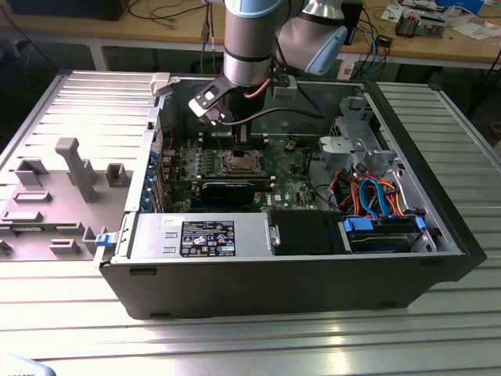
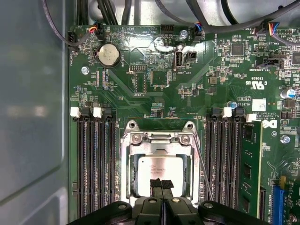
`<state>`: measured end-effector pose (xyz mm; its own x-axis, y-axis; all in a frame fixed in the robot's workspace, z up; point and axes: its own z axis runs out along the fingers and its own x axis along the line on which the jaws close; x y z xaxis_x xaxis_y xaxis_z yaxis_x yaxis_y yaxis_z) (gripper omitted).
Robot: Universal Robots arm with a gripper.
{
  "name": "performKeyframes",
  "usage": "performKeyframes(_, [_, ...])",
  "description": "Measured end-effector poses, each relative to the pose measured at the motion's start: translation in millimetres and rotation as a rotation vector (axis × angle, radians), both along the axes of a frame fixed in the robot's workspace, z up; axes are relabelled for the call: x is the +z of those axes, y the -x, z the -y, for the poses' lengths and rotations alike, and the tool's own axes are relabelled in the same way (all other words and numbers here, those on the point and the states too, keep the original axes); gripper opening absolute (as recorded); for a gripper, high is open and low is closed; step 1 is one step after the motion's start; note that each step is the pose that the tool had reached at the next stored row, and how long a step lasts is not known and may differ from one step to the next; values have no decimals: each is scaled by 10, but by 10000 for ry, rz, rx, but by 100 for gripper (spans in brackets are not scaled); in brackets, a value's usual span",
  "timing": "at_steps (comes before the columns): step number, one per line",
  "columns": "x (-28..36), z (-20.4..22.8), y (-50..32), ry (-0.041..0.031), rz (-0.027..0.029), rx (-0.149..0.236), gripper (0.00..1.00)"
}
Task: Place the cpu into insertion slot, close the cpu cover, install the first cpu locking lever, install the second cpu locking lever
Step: 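Close the cpu cover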
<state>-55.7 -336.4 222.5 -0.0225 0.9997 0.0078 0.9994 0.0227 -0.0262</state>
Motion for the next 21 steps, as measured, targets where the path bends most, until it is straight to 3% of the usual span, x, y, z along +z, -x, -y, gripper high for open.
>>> performKeyframes(10, [48, 0, -1, 1, 0, 0, 11])
performKeyframes(21, [157, 0, 0, 1, -1, 0, 11])
